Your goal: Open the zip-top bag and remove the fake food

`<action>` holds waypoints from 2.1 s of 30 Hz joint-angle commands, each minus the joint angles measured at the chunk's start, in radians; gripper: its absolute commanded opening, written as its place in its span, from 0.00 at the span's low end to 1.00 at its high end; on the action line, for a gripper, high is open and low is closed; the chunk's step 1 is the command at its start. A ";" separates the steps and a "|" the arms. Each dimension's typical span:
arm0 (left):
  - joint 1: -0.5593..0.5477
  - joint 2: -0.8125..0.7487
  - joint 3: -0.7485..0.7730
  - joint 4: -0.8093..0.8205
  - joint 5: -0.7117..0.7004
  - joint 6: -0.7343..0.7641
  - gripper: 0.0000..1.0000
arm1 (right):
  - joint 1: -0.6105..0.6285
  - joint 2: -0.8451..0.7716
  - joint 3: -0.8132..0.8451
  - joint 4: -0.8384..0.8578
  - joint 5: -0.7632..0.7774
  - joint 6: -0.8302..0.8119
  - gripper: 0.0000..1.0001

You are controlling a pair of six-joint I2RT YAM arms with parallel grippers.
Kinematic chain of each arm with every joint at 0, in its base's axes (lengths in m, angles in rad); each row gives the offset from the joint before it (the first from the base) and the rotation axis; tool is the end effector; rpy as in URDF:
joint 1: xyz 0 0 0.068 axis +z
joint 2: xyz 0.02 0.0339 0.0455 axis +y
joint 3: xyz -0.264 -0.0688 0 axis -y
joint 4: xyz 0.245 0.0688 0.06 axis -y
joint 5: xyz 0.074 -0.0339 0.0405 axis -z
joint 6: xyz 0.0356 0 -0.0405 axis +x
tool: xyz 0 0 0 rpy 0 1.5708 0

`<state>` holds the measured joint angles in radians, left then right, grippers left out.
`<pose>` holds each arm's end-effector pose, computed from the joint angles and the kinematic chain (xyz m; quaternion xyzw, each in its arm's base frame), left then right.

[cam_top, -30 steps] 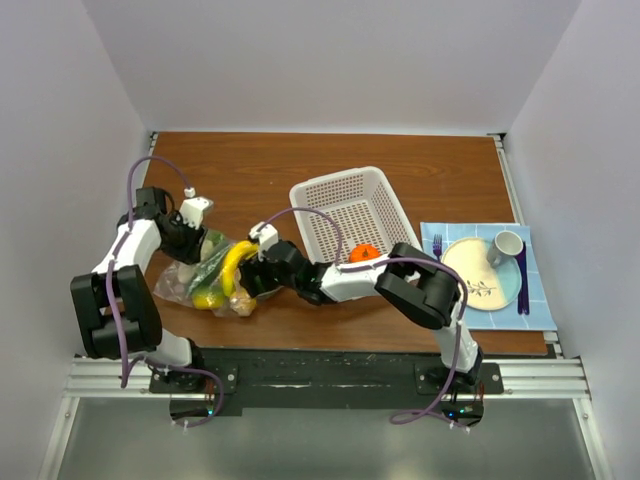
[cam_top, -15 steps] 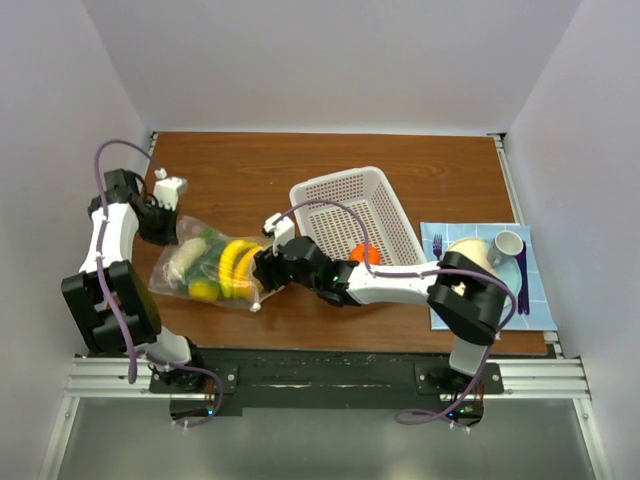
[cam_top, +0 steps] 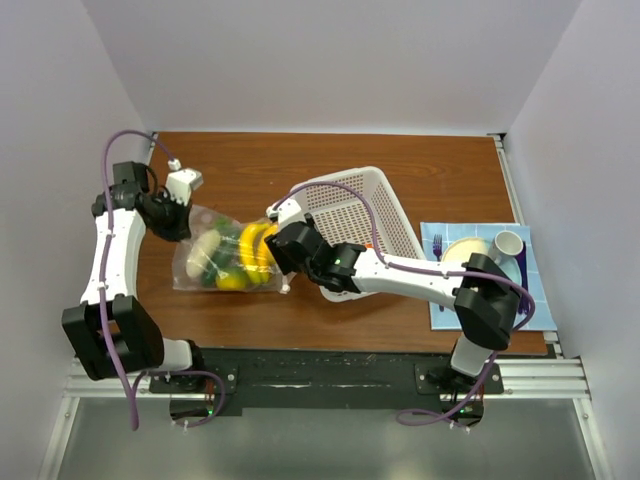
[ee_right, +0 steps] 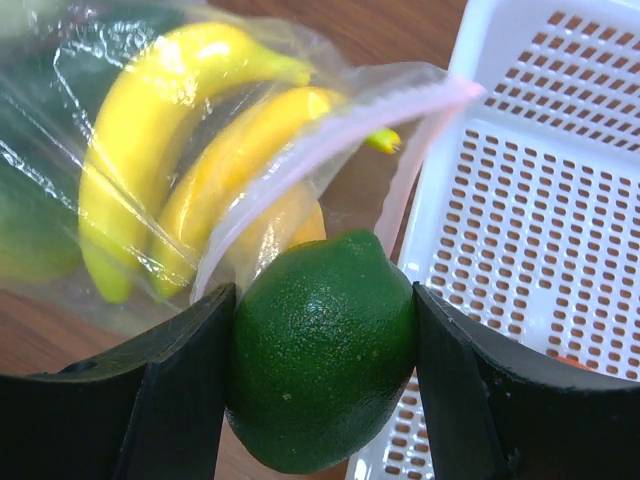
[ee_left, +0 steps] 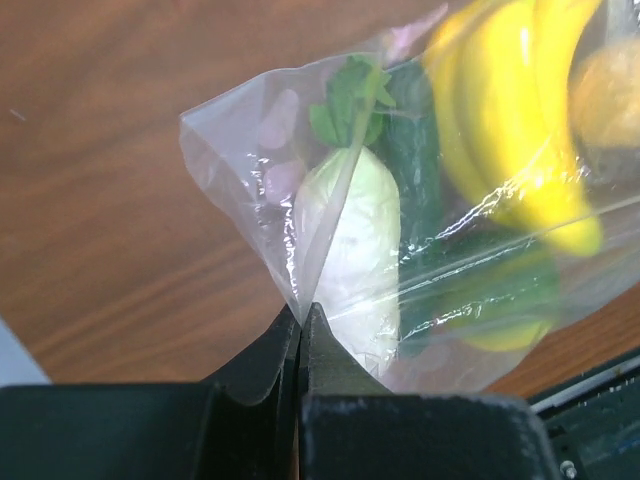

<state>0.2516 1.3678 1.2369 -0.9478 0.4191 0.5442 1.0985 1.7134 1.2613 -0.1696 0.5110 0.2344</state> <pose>0.2630 0.0526 0.3057 0.1884 0.9311 -0.0937 0.2978 0.1927 0.3390 0.2606 -0.2555 0.8299 0.0966 0.4865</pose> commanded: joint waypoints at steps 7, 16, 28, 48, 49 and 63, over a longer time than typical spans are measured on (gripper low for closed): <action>0.043 0.026 -0.109 0.185 -0.259 0.092 0.00 | -0.014 -0.124 -0.039 -0.160 0.156 -0.027 0.15; 0.074 0.045 -0.030 0.086 -0.117 0.088 0.00 | -0.098 -0.202 -0.085 -0.142 0.434 -0.038 0.13; 0.072 0.027 -0.069 0.110 -0.132 0.111 0.00 | -0.140 -0.184 -0.134 -0.171 0.360 0.062 0.99; 0.017 0.140 -0.263 0.437 -0.407 0.181 0.00 | 0.026 0.069 0.018 0.147 -0.046 -0.190 0.89; 0.011 0.149 -0.263 0.449 -0.413 0.181 0.00 | 0.024 0.109 0.041 0.150 -0.052 -0.191 0.89; -0.026 0.235 -0.261 0.503 -0.447 0.195 0.00 | -0.026 0.319 0.199 0.166 -0.242 -0.204 0.99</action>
<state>0.2329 1.5803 0.9718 -0.4870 0.0048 0.7208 1.0821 2.0033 1.3983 -0.0425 0.3676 0.0402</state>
